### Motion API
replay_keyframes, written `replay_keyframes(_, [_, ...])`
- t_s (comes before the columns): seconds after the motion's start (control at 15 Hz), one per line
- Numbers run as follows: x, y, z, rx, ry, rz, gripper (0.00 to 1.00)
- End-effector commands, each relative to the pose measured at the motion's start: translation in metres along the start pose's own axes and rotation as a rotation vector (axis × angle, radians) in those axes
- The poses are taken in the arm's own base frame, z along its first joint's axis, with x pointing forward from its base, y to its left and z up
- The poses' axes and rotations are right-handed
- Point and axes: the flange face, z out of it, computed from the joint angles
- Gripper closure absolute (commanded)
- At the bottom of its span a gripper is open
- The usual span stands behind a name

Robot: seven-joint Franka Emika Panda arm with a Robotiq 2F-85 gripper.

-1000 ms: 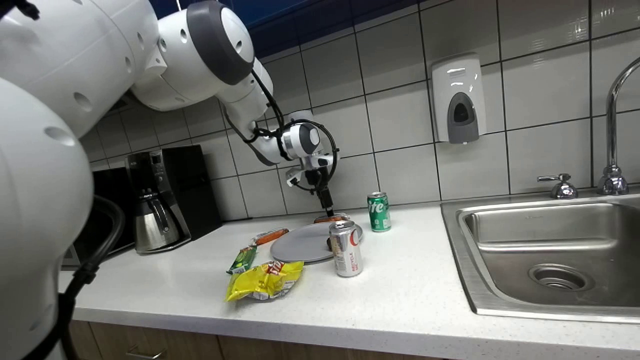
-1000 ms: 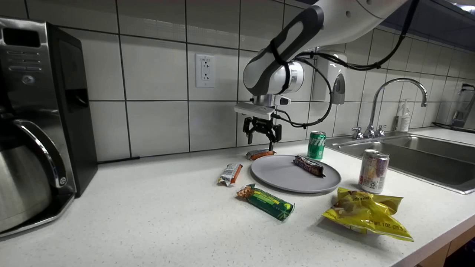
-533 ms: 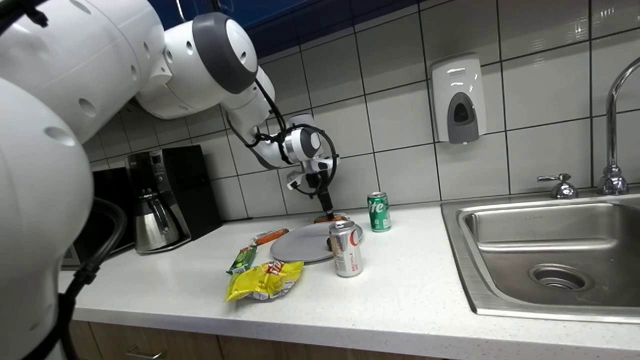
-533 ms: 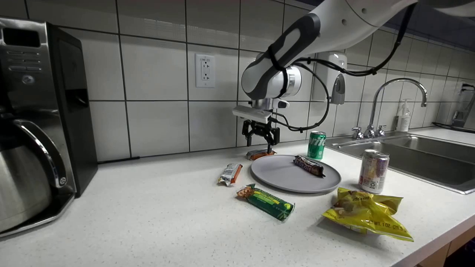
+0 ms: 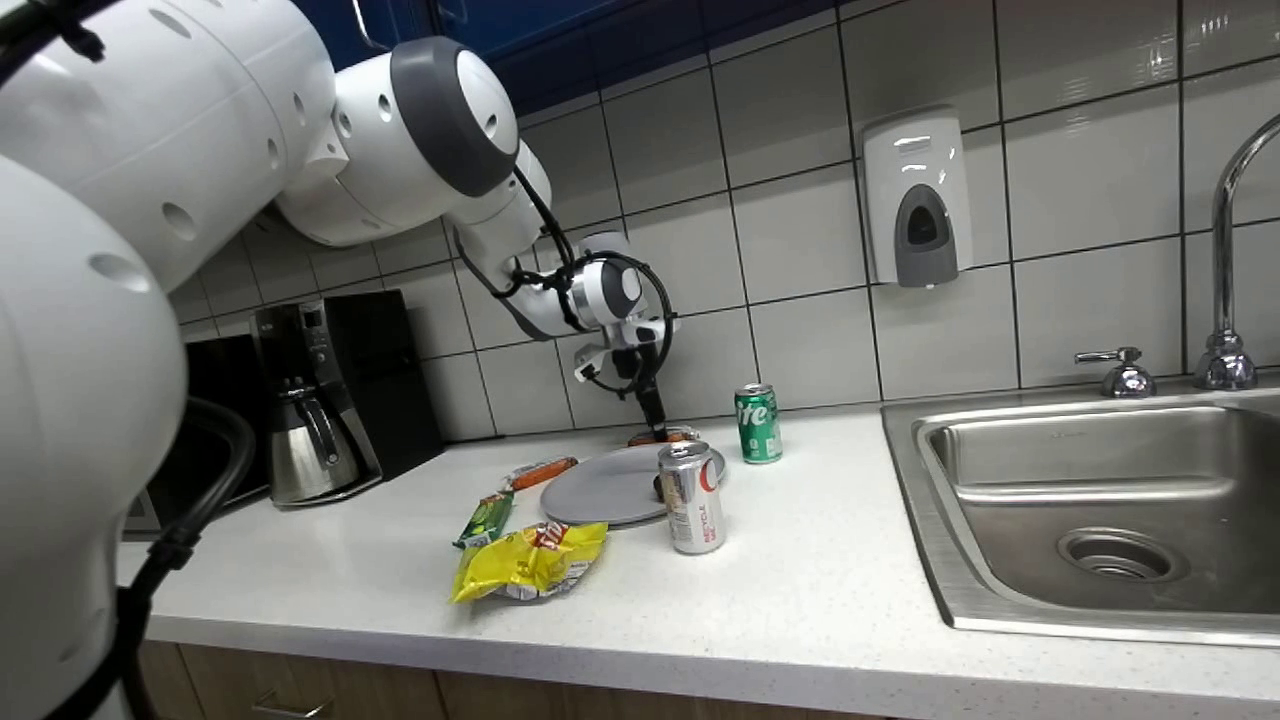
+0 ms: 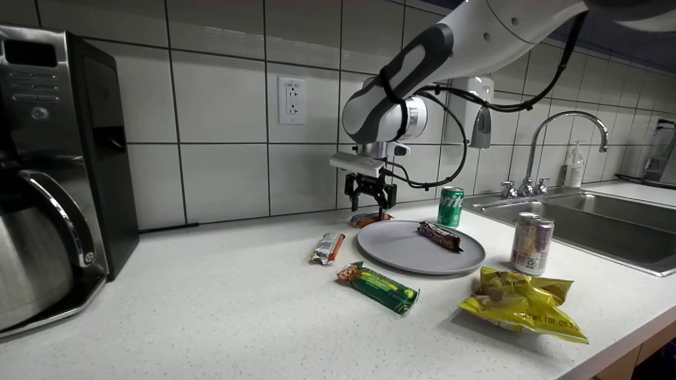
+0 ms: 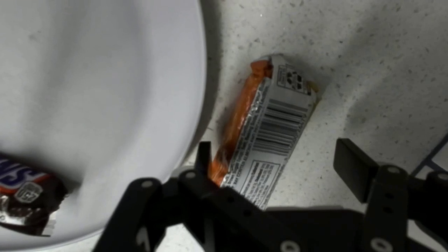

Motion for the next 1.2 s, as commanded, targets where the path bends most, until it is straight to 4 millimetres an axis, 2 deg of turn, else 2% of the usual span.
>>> replay_keyframes(0.0, [0.005,-0.005,-0.005,-0.011,-0.001,0.029,0.42])
replay_keyframes(0.33, [0.006,-0.005,-0.008,-0.019,0.001,0.029,0.81])
replay_keyframes(0.47, [0.004,-0.003,-0.010,-0.035,0.001,0.021,0.84])
replay_keyframes(1.13, [-0.017,-0.005,-0.038,-0.053,0.046,-0.066,0.84])
